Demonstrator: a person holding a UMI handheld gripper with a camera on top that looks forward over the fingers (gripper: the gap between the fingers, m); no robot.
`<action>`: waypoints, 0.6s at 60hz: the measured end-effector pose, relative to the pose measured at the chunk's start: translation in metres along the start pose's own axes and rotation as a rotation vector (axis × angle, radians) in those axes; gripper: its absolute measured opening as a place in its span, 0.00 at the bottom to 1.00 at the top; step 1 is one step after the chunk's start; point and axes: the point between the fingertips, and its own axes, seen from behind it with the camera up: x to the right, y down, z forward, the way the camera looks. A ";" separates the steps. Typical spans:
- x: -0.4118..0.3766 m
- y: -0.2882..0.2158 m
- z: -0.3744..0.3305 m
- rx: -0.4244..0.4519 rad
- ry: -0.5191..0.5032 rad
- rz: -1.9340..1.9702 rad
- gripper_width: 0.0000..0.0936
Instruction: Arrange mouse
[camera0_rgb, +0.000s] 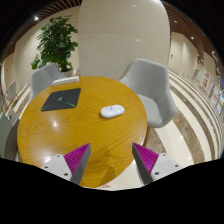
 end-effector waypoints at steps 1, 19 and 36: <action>0.001 -0.003 0.003 0.006 -0.004 -0.001 0.92; -0.005 -0.037 0.074 0.016 -0.075 -0.054 0.93; -0.016 -0.058 0.142 -0.013 -0.130 -0.085 0.93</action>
